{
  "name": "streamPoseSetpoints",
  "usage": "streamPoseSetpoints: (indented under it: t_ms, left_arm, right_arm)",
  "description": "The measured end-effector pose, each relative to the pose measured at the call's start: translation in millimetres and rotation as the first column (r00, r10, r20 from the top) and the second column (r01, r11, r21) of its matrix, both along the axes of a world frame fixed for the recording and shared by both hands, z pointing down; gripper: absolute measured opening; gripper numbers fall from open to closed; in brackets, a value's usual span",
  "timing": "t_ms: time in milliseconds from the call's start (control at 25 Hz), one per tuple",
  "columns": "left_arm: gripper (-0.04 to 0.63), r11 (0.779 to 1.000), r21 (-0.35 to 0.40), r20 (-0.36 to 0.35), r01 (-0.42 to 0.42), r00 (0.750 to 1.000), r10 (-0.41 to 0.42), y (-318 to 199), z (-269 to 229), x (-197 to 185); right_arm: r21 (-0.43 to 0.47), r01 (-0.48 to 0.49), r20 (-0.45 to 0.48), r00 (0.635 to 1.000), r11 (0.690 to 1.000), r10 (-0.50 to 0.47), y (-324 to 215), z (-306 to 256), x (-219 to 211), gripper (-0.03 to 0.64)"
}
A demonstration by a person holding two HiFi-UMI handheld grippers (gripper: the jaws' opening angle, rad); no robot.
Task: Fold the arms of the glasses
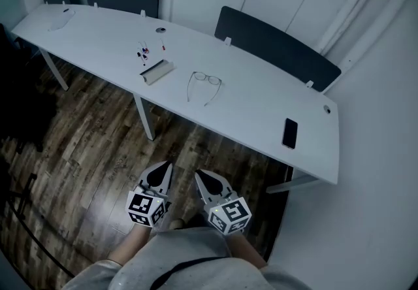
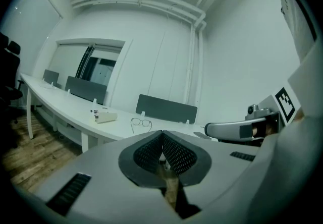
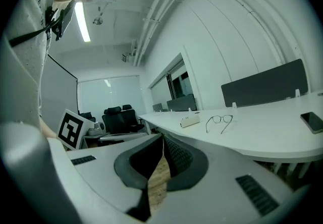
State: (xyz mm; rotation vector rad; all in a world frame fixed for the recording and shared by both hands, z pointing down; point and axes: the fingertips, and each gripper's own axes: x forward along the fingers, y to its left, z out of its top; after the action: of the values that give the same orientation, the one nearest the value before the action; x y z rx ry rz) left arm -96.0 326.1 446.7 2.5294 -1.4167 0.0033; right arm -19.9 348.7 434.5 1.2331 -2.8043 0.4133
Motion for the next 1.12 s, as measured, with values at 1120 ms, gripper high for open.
streamPoseSetpoints:
  t_ms: [1120]
  left_arm:
    - [0.015,0.997,-0.073,0.039,-0.007,0.999,0.01,-255,22,10]
  right_arm:
    - [-0.047,-0.005,0.006,1.0,0.999,0.006,-269,27,18,0.02]
